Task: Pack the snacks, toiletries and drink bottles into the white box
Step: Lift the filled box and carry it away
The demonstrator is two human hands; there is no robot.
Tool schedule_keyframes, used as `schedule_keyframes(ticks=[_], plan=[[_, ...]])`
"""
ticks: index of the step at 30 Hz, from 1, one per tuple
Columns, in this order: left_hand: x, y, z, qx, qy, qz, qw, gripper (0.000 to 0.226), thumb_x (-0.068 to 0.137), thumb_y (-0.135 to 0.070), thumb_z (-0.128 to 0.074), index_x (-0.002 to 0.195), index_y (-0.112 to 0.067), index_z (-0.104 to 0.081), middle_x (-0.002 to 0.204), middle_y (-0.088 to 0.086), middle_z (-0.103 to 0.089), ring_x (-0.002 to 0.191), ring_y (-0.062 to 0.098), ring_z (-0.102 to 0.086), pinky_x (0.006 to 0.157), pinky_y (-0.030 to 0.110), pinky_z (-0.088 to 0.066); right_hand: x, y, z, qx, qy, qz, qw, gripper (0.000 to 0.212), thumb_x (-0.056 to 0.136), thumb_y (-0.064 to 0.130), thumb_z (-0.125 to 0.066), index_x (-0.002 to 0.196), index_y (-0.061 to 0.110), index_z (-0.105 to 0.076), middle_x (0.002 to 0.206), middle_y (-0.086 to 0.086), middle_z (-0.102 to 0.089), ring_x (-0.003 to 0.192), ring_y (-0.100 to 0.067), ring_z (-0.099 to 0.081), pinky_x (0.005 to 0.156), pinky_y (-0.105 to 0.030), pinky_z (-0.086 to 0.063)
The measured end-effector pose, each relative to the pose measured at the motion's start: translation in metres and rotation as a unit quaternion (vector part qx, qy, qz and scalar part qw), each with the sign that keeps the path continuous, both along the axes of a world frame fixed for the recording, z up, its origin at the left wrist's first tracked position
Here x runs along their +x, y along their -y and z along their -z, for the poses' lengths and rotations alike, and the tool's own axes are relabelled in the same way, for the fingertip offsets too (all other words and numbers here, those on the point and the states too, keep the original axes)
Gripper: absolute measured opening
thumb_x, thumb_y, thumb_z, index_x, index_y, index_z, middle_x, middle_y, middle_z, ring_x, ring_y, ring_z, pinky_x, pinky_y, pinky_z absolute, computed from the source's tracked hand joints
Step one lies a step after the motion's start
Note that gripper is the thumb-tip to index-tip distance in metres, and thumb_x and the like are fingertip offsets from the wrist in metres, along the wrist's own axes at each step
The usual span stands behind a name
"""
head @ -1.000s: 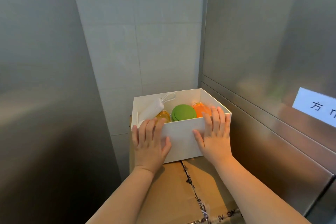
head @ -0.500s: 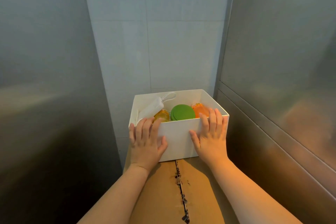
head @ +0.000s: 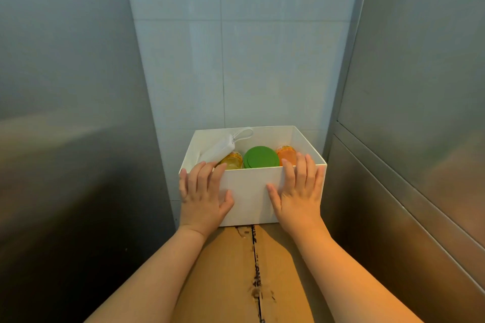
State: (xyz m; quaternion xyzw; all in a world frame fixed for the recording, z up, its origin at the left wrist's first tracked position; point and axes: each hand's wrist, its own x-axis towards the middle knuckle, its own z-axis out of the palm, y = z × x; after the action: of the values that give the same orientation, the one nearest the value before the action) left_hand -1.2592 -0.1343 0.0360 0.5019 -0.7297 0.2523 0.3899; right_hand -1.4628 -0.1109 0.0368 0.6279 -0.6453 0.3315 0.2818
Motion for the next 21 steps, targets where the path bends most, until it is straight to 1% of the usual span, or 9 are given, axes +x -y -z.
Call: schedule_keyframes(ticks=[4, 11, 14, 16, 18, 21], plan=[[0.002, 0.02, 0.0, 0.001, -0.002, -0.001, 1.0, 0.051, 0.078, -0.041, -0.042, 0.123, -0.017, -0.04, 0.124, 0.006, -0.039, 0.119, 0.028, -0.037, 0.108, 0.055, -0.015, 0.004, 0.018, 0.003, -0.001, 0.003, 0.006, 1.0, 0.056, 0.094, 0.053, -0.028, 0.134, 0.014, -0.033, 0.146, -0.015, -0.027, 0.139, -0.035, -0.02, 0.117, -0.049, -0.001], [0.003, 0.044, 0.005, -0.003, 0.006, -0.001, 1.0, 0.051, 0.078, -0.042, -0.042, 0.124, -0.018, -0.04, 0.124, 0.007, -0.039, 0.119, 0.028, -0.038, 0.109, 0.055, -0.013, 0.002, 0.036, 0.006, 0.003, 0.002, -0.003, 1.0, 0.059, 0.093, 0.053, -0.029, 0.136, 0.014, -0.031, 0.146, -0.016, -0.026, 0.139, -0.036, -0.019, 0.117, -0.051, -0.002], [0.003, 0.046, 0.005, -0.001, 0.003, 0.003, 1.0, 0.052, 0.078, -0.041, -0.043, 0.124, -0.018, -0.039, 0.125, 0.006, -0.039, 0.12, 0.027, -0.037, 0.112, 0.052, -0.013, 0.003, 0.038, 0.006, 0.001, 0.003, 0.0, 1.0, 0.059, 0.093, 0.054, -0.029, 0.135, 0.013, -0.032, 0.145, -0.016, -0.027, 0.139, -0.036, -0.02, 0.117, -0.051, -0.002], [0.004, 0.045, 0.004, 0.001, 0.004, 0.003, 1.0, 0.052, 0.079, -0.041, -0.043, 0.125, -0.017, -0.039, 0.125, 0.007, -0.039, 0.12, 0.028, -0.037, 0.113, 0.049, -0.009, 0.005, 0.036, 0.005, -0.002, 0.003, 0.003, 1.0, 0.059, 0.093, 0.054, -0.028, 0.135, 0.013, -0.031, 0.145, -0.016, -0.027, 0.139, -0.036, -0.02, 0.117, -0.051, -0.003], [0.004, 0.041, 0.002, 0.02, 0.01, 0.001, 1.0, 0.052, 0.08, -0.041, -0.044, 0.126, -0.017, -0.038, 0.125, 0.007, -0.038, 0.121, 0.028, -0.036, 0.114, 0.047, -0.006, 0.005, 0.032, 0.002, 0.005, 0.005, 0.002, 1.0, 0.059, 0.093, 0.054, -0.027, 0.135, 0.013, -0.031, 0.145, -0.016, -0.027, 0.139, -0.035, -0.02, 0.117, -0.05, -0.003], [0.005, 0.031, -0.002, 0.053, 0.033, -0.012, 0.998, 0.054, 0.082, -0.039, -0.052, 0.128, -0.017, -0.036, 0.128, 0.007, -0.038, 0.124, 0.028, -0.035, 0.114, 0.049, -0.009, 0.006, 0.023, -0.004, 0.031, -0.004, 0.01, 0.999, 0.06, 0.092, 0.054, -0.031, 0.137, 0.013, -0.031, 0.146, -0.016, -0.028, 0.14, -0.035, -0.019, 0.117, -0.051, -0.005]])
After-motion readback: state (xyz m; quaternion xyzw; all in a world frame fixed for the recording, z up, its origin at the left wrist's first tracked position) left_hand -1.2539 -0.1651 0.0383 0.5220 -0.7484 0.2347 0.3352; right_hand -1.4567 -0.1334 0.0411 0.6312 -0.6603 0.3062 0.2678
